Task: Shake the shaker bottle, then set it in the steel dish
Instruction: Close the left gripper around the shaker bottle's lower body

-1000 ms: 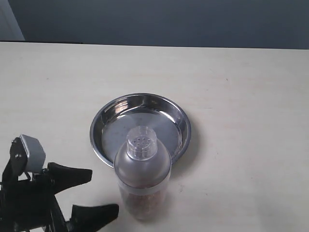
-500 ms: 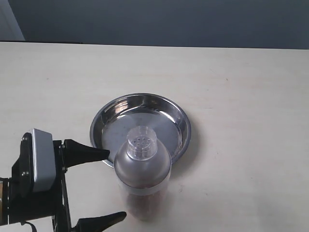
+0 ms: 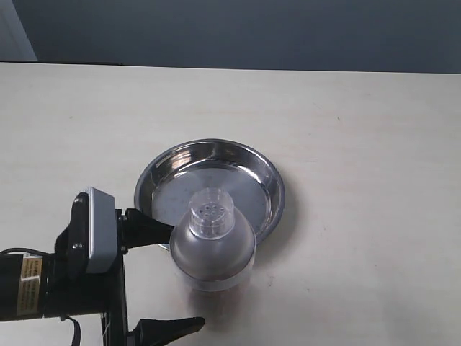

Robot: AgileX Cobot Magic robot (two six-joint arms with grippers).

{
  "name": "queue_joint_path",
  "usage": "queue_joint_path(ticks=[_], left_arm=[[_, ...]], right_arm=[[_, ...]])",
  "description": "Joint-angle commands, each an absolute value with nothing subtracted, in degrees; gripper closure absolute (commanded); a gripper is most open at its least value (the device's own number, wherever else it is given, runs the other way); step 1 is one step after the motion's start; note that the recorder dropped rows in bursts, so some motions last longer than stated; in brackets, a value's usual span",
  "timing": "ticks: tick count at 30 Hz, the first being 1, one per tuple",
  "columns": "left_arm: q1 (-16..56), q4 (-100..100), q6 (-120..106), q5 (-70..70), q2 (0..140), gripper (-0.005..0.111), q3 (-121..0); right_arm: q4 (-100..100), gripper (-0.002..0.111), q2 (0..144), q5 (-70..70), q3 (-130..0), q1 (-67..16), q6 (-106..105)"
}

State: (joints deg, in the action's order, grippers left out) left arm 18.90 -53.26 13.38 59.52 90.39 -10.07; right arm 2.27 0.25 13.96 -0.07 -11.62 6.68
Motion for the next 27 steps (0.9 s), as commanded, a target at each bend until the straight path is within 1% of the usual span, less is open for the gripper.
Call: queue_joint_path(ticks=[1, 8, 18, 27], left_arm=[[19.5, -54.6, 12.8, 62.3, 94.9, 0.001, -12.4], [19.5, -56.2, 12.7, 69.3, 101.6, 0.001, -15.9], [19.5, -61.3, 11.4, 70.0, 108.4, 0.001, -20.2], [19.5, -59.8, 12.0, 70.0, 108.7, 0.001, -21.2]], right_arm=[[2.5, 0.109, 0.0, 13.2, 0.0, -11.4, 6.7], [2.5, 0.109, 0.0, 13.2, 0.0, -11.4, 6.7], [2.5, 0.109, 0.0, 13.2, 0.0, -11.4, 6.7], [2.5, 0.109, 0.0, 13.2, 0.0, -11.4, 6.7]])
